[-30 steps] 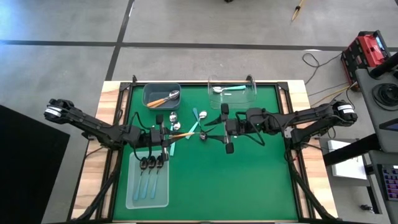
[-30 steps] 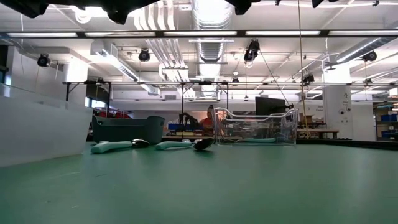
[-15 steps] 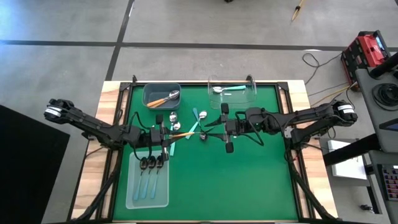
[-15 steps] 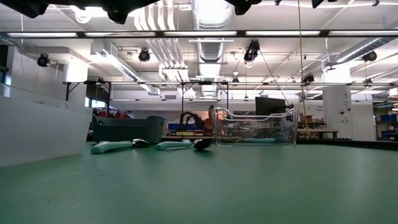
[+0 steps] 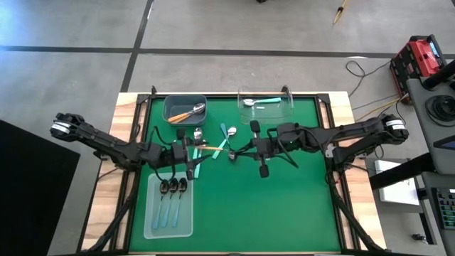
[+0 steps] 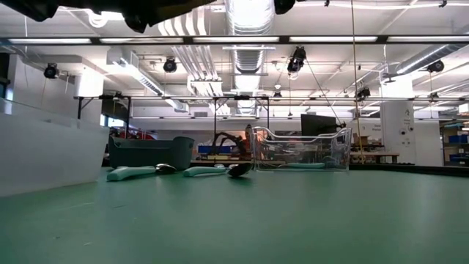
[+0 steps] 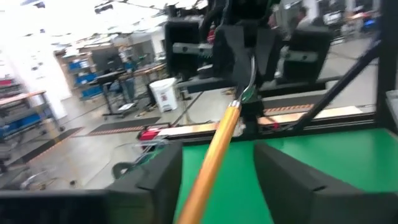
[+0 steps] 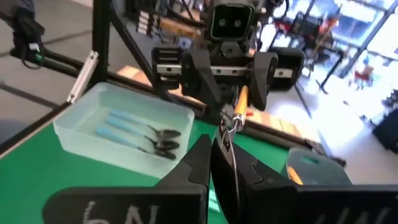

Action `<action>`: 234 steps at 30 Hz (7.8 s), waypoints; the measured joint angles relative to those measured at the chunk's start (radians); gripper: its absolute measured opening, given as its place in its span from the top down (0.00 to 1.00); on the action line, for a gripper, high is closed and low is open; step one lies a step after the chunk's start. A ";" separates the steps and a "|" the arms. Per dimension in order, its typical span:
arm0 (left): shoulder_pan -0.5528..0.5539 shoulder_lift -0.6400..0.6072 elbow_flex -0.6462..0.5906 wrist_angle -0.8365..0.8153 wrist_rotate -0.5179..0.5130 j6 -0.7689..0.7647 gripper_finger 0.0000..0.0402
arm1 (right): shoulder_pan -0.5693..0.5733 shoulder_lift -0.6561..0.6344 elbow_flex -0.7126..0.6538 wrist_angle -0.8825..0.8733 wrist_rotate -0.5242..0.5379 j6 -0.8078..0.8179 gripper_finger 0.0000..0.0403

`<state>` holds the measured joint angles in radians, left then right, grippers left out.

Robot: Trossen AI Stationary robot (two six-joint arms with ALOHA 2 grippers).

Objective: Sort silverware by color (type)
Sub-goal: Put the yellow spoon into the gray bin

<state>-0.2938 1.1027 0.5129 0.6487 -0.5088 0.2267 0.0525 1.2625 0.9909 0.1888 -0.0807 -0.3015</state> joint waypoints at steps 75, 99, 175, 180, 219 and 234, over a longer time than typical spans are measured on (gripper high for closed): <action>0.123 0.484 0.393 -0.304 -0.584 0.472 0.96 | -0.001 0.075 0.279 -0.559 0.278 0.193 0.51; 0.367 0.198 0.393 -1.056 -0.438 0.303 0.96 | -0.011 0.074 0.385 -0.735 0.291 0.375 0.44; 0.985 0.536 0.644 -1.437 0.186 0.495 0.96 | -0.184 0.074 0.382 -0.734 0.291 0.291 0.44; 0.993 0.536 0.643 -1.437 0.257 0.494 0.94 | -0.184 0.074 0.379 -0.733 0.291 0.291 0.44; 1.005 0.566 0.642 -1.425 0.258 0.259 0.94 | -0.184 0.074 0.352 -0.733 0.292 0.294 0.44; 1.008 0.616 0.642 -1.417 0.257 0.277 0.94 | -0.184 0.074 0.343 -0.732 0.292 0.294 0.44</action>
<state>0.7139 1.7190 1.1549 -0.7685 -0.2519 0.5034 -0.1318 1.3369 1.3338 -0.5434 0.2111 -0.0074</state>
